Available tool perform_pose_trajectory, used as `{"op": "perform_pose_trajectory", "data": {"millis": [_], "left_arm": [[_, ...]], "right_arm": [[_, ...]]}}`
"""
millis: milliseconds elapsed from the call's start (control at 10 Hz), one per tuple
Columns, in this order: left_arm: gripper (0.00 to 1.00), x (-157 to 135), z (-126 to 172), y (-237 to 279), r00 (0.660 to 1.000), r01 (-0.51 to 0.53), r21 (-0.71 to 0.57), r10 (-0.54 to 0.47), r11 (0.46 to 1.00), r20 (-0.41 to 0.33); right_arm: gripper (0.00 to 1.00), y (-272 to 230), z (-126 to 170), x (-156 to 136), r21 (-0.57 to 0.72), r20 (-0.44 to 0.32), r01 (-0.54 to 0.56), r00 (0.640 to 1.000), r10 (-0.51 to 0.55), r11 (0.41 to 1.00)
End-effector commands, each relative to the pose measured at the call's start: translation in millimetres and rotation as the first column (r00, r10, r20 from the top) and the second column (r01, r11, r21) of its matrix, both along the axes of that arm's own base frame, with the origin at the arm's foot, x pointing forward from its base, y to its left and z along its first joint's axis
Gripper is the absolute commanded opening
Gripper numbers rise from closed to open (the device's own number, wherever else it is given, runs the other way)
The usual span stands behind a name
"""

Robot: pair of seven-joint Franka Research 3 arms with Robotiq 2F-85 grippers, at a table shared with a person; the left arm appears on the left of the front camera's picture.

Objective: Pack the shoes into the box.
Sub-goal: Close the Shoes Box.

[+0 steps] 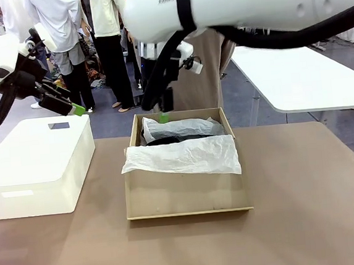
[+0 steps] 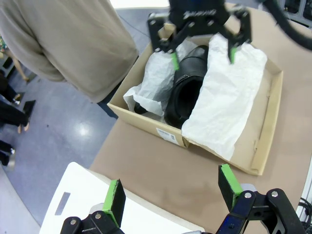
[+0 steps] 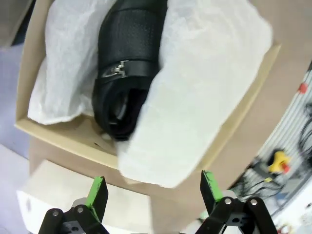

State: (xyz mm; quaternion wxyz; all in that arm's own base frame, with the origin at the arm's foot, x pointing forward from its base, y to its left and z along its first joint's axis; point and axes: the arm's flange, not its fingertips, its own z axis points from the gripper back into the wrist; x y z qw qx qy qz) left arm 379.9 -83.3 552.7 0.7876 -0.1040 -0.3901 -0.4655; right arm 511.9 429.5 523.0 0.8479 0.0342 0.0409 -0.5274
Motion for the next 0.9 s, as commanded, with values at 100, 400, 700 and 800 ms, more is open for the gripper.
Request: {"op": "perform_pose_trajectory", "data": {"millis": [100, 400, 700, 800], "left_arm": [[1.00, 0, 0, 0, 1.000, 0.004, -0.013, -0.004, 1.000, 0.004], [1.00, 0, 0, 0, 1.000, 0.004, -0.013, -0.004, 1.000, 0.004], [1.00, 0, 0, 0, 1.000, 0.004, -0.013, -0.004, 1.000, 0.004], [1.00, 0, 0, 0, 1.000, 0.004, -0.013, -0.004, 1.000, 0.004]], "right_arm": [[1.00, -52, 16, -22, -0.083, -0.071, -0.332, 0.942, 0.327, 0.939], [1.00, -84, 25, -38, -0.114, -0.153, -0.674, 0.738, 0.657, 0.730], [1.00, -78, 28, -35, -0.097, -0.171, -0.655, 0.753, 0.636, 0.749], [1.00, -78, 28, -35, -0.097, -0.171, -0.655, 0.753, 0.636, 0.749]]}}
